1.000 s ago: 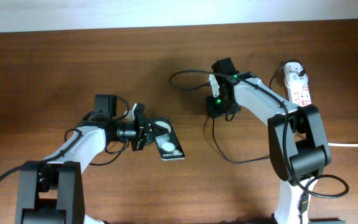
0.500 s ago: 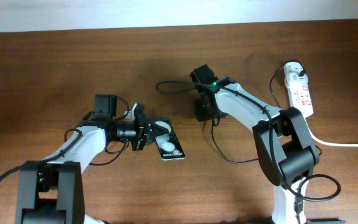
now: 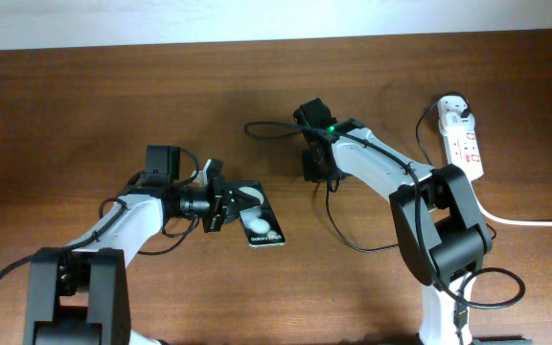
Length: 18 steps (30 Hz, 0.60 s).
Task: Plug charger to phone and switch on socket
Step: 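Carry the USB-C plug toward the bottom of the held phone, then push the USB-C plug into the phone's bottom port with the right gripper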
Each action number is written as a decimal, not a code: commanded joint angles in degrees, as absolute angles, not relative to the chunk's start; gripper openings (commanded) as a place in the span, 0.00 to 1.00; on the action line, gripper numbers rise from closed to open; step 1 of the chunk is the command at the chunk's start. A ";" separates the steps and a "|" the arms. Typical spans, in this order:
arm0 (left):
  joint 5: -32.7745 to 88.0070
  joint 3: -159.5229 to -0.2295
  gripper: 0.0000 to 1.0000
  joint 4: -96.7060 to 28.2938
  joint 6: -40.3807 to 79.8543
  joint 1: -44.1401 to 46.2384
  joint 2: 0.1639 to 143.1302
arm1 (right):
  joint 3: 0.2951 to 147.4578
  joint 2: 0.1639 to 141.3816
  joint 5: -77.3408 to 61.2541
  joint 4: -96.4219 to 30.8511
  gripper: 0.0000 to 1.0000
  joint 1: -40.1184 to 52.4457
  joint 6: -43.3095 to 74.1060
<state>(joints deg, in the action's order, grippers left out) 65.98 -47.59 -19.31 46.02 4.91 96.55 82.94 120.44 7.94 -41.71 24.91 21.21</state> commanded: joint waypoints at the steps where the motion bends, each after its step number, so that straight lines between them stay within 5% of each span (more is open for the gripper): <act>1: 67.70 -48.69 0.00 -19.18 44.91 4.99 96.42 | 80.99 124.14 9.74 -41.80 0.24 24.23 21.54; 6: 67.81 -48.69 0.00 -19.18 44.91 4.97 96.42 | 80.99 124.14 9.74 -41.74 0.16 24.23 21.52; 7: 67.90 -48.69 0.00 -19.18 44.91 4.99 96.42 | 80.99 124.14 9.72 -41.78 0.04 24.23 21.54; 14: 68.23 -48.69 0.00 -18.59 44.91 4.97 96.42 | 84.27 110.41 0.40 -47.46 0.04 24.23 21.30; 18: 76.75 -48.69 0.00 4.62 48.75 4.97 96.42 | 84.27 90.94 -5.87 -56.23 0.04 24.25 21.30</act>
<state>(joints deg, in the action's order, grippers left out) 70.04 -47.92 -3.40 45.84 4.91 96.71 83.74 97.84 -2.33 -53.08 24.51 21.21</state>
